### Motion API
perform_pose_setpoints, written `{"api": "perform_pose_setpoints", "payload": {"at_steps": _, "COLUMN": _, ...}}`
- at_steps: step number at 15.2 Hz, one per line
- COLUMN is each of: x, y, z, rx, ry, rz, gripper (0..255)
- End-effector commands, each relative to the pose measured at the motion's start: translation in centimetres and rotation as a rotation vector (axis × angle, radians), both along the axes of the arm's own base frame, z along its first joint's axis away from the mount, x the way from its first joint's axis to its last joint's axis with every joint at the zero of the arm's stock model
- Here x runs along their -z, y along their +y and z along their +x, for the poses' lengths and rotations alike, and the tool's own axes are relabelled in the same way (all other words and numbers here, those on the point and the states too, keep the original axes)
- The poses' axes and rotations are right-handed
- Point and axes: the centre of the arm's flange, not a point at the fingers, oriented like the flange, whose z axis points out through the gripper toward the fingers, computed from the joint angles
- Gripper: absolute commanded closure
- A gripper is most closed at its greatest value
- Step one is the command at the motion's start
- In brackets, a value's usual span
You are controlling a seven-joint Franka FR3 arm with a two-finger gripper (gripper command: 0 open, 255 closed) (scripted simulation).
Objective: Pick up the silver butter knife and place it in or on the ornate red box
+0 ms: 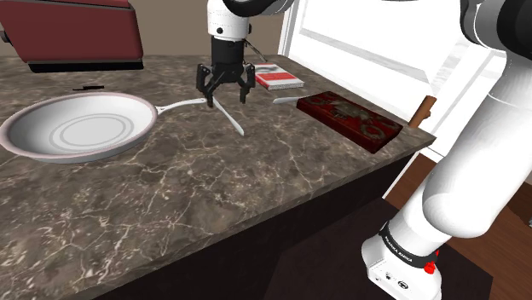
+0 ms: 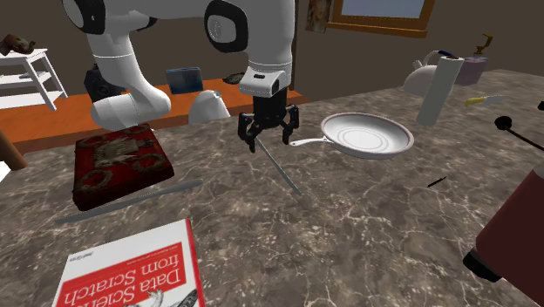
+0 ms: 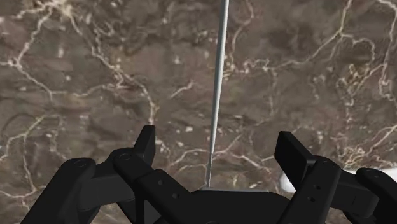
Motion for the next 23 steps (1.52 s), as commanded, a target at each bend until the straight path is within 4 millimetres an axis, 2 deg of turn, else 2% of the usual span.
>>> {"api": "perform_pose_setpoints", "payload": {"at_steps": 1, "x": 1.3, "y": 0.1, "z": 0.0, "rx": 0.000, "ry": -0.001, "rz": 0.000, "gripper": 0}}
{"api": "perform_pose_setpoints", "payload": {"at_steps": 9, "x": 1.3, "y": 0.1, "z": 0.0, "rx": 0.000, "ry": -0.001, "rz": 0.000, "gripper": 0}}
{"api": "perform_pose_setpoints", "payload": {"at_steps": 10, "x": 1.3, "y": 0.1, "z": 0.0, "rx": 0.000, "ry": -0.001, "rz": 0.000, "gripper": 255}}
{"api": "perform_pose_setpoints", "payload": {"at_steps": 19, "x": 1.3, "y": 0.1, "z": 0.0, "rx": 0.000, "ry": -0.001, "rz": 0.000, "gripper": 255}}
{"api": "perform_pose_setpoints", "payload": {"at_steps": 23, "x": -0.8, "y": 0.1, "z": 0.0, "rx": 0.000, "ry": -0.001, "rz": 0.000, "gripper": 255}}
